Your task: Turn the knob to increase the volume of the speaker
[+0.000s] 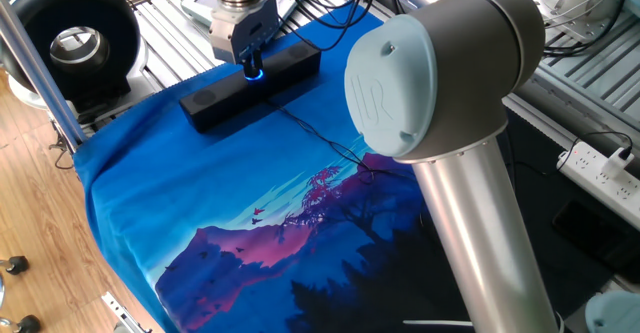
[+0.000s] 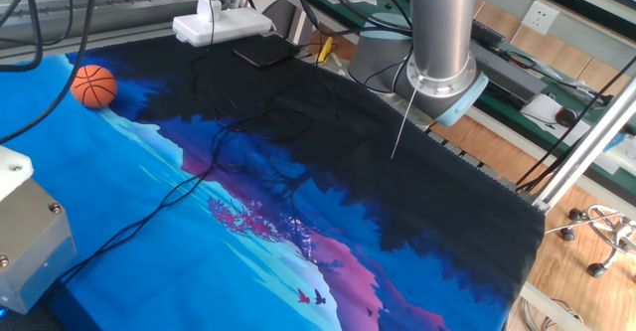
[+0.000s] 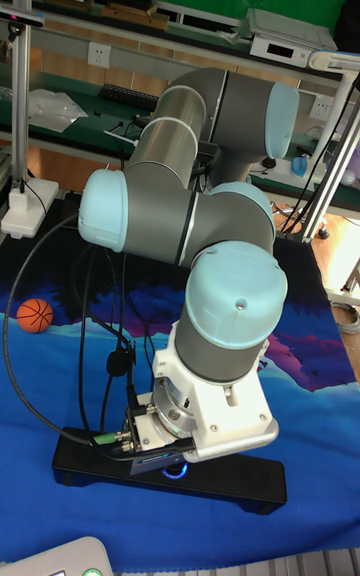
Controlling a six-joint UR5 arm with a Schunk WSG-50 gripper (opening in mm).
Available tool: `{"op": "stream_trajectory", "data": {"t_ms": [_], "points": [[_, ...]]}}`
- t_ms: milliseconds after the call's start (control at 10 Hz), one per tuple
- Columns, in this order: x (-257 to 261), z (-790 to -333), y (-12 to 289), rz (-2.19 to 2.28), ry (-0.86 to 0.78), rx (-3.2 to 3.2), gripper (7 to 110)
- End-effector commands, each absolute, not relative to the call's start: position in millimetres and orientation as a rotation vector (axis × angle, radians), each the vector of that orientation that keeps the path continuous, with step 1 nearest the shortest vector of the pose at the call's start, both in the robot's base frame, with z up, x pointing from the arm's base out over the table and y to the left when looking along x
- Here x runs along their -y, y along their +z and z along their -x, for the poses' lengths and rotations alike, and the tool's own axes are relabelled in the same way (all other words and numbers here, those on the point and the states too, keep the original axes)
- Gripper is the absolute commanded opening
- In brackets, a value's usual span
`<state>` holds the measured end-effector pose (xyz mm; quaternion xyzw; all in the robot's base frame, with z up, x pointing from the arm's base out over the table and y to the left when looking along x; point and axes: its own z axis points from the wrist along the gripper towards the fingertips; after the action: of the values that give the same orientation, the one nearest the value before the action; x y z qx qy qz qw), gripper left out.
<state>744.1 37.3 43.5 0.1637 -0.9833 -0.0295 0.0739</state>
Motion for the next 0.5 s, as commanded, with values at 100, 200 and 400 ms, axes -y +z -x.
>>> {"op": "stream_trajectory", "data": {"t_ms": [100,200,400], "points": [[-39.7,-743.9,44.2,-0.478,-0.105,2.956,22],[-39.7,-743.9,44.2,-0.476,-0.105,2.956,22],[-38.2,-743.2,45.3,-0.456,-0.096,2.955,22]]}}
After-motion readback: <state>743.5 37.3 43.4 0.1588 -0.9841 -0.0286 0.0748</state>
